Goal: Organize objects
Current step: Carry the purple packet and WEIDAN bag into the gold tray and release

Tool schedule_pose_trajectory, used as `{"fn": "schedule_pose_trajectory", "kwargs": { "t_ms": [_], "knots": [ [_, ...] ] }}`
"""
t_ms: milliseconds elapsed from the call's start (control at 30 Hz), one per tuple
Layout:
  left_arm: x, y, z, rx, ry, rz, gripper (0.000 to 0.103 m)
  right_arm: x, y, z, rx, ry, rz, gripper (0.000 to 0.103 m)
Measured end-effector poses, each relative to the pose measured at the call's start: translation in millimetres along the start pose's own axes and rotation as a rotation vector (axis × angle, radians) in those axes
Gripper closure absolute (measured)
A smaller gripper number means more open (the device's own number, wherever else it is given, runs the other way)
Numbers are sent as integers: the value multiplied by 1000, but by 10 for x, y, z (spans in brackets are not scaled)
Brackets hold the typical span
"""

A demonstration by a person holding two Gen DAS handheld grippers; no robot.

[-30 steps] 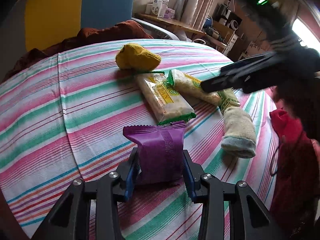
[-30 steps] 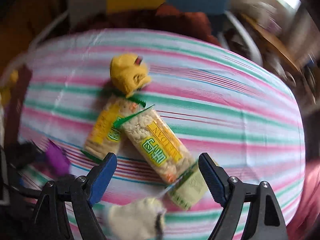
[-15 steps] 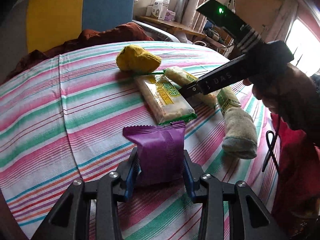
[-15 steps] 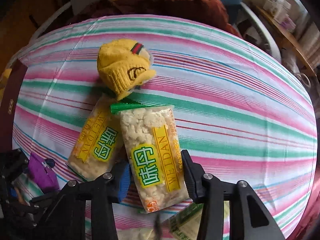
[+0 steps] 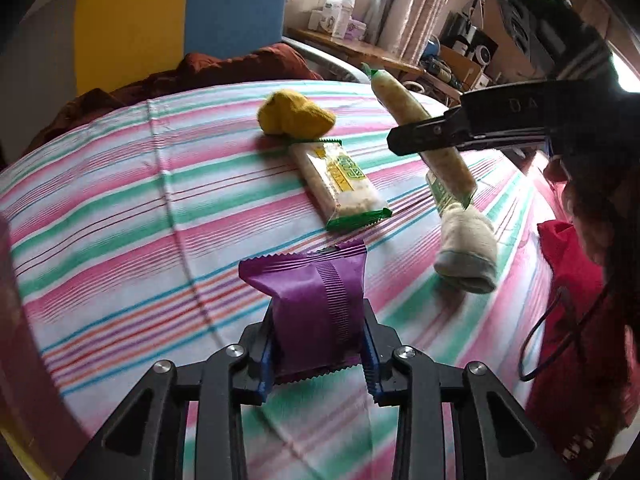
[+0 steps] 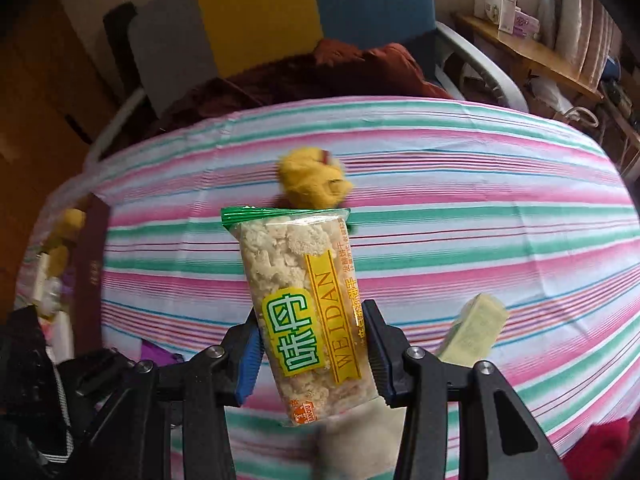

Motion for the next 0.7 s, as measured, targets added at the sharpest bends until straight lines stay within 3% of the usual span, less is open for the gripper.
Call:
{"fn": "schedule_pose_trajectory", "kwargs": {
  "t_ms": [367,700],
  "knots": [
    [985,111,-170,41,-72,151,68,148,360,-906,39,-146,11,57],
    [1832,417,-851,196,-228,274,67,228,442,-1865,113,-294,34,57]
  ]
}}
Point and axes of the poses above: each gripper's, at about its wrist camera, not at the fingertips, and x roughly against the way its jaws point, z to its right, y to its underside, the point moved 3 cm from there along -x, roughly the way its jaws point, and after that the axes turned 6 degrees about z, right-handed, at the moved point
